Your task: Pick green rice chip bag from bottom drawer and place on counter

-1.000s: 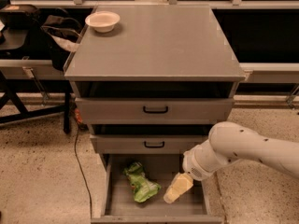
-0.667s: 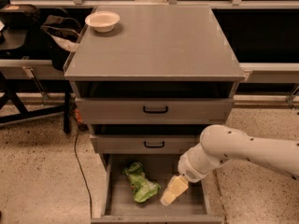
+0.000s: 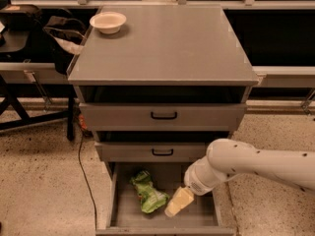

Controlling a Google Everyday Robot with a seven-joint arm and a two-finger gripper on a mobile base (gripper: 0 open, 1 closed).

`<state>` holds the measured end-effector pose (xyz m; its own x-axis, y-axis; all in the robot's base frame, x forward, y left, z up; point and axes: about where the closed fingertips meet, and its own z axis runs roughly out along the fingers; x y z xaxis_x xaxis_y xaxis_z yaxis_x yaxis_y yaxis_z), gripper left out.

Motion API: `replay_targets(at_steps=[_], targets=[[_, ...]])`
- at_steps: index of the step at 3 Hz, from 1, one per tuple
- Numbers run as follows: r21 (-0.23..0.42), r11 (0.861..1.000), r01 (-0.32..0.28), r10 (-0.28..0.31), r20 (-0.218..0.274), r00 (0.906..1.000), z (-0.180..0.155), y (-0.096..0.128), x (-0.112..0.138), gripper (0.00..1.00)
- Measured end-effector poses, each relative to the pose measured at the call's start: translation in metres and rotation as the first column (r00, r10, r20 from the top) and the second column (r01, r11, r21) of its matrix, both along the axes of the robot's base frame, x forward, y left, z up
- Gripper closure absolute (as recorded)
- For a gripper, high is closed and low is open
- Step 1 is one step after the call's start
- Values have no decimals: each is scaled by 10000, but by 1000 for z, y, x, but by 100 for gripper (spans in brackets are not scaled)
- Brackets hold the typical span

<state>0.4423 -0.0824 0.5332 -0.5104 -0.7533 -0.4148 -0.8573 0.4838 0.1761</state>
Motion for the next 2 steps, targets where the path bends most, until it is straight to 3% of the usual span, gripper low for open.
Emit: replay_targets(at_steps=[1, 2], targets=[[-84, 9989, 463, -461, 183, 9988, -27, 17, 11, 0], [-94, 9978, 659, -659, 50, 9978, -58, 40, 24, 0]])
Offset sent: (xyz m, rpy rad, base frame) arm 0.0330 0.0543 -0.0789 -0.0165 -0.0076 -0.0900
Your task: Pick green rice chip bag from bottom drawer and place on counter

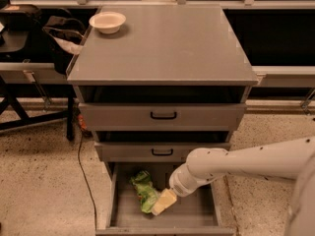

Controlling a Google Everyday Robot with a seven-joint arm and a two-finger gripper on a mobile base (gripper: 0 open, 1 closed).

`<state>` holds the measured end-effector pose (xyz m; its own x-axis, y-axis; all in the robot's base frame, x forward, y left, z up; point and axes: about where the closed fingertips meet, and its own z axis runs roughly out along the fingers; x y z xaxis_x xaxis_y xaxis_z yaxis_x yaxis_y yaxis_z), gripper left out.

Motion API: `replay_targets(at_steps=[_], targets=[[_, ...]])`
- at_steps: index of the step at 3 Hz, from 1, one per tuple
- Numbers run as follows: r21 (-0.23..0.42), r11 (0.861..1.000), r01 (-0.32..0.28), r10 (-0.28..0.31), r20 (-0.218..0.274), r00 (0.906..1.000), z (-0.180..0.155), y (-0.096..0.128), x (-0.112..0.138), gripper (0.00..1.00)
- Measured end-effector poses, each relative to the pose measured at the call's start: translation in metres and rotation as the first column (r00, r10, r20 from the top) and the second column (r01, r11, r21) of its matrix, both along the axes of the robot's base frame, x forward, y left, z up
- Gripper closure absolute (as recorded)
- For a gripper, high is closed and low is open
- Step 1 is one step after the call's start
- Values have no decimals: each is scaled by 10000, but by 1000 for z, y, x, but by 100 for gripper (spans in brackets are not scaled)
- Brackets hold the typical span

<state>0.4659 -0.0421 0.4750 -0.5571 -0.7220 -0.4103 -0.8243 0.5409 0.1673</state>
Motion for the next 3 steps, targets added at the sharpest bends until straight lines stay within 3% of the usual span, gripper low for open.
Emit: replay_targets(at_steps=[1, 3], targets=[[98, 9999, -119, 124, -470, 9988, -36, 26, 15, 0], [551, 9983, -182, 210, -507, 9985, -46, 28, 14, 0]])
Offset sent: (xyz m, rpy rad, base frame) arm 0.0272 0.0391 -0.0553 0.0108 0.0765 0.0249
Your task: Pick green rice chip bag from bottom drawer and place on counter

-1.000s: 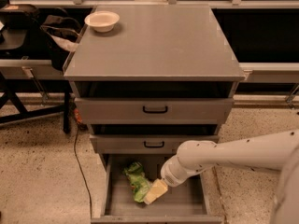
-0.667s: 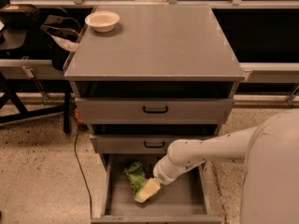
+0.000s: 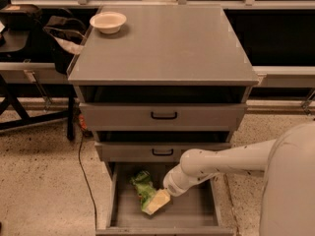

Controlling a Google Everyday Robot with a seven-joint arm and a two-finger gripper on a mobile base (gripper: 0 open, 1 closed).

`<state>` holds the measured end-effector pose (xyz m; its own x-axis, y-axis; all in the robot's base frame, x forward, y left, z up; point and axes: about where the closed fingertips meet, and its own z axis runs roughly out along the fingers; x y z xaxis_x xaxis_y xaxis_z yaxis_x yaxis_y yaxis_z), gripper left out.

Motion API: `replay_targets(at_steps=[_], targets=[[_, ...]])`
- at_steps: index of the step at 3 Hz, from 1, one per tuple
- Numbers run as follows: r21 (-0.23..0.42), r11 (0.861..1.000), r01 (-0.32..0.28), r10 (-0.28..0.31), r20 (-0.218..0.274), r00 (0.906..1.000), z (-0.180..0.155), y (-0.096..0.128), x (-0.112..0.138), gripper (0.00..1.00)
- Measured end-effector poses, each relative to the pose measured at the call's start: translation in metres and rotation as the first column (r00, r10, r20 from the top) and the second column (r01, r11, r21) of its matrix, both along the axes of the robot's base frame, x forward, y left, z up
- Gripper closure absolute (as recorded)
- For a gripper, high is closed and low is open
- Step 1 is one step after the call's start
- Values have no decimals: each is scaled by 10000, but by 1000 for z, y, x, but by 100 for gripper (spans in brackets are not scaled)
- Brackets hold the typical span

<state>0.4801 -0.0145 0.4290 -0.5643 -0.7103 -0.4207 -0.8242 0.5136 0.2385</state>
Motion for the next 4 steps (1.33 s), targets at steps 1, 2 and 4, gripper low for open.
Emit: replay_targets(at_steps=[1, 2, 4], targets=[[786, 9969, -26, 19, 93, 10000, -17, 0, 16, 0], [1483, 9889, 131, -184, 341, 9992, -61, 7, 76, 0], [1501, 9886, 93, -114, 128, 9999, -77, 10, 72, 0]])
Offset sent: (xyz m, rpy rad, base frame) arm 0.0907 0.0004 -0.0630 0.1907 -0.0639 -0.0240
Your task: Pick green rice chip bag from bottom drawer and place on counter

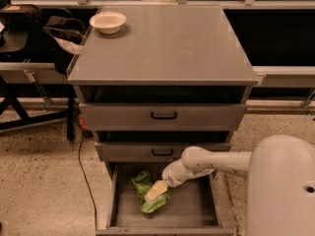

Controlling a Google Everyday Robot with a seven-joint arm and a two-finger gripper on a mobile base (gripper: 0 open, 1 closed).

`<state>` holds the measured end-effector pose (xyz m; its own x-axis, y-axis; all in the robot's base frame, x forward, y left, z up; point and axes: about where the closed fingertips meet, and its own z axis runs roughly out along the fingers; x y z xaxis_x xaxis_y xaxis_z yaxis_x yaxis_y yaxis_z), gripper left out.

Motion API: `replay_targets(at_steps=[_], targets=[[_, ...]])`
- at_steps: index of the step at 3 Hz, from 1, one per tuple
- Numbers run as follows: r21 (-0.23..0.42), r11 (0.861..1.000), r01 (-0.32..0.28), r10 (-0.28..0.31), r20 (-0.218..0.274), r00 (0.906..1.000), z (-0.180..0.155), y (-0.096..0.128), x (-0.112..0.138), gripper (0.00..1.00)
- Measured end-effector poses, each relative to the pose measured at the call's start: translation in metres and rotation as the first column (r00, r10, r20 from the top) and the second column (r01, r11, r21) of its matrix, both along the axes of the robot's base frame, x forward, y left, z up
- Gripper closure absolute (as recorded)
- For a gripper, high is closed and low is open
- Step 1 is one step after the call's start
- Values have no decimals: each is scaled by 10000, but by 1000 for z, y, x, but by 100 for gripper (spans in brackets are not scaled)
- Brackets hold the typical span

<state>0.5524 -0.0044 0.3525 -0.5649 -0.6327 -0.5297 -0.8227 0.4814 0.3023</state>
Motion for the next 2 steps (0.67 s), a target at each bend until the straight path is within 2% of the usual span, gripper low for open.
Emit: replay_targets(at_steps=[1, 2], targets=[[90, 10000, 24, -22, -307, 9995, -25, 2, 2, 0], [-232, 9992, 328, -339, -471, 9983, -52, 0, 4, 0]])
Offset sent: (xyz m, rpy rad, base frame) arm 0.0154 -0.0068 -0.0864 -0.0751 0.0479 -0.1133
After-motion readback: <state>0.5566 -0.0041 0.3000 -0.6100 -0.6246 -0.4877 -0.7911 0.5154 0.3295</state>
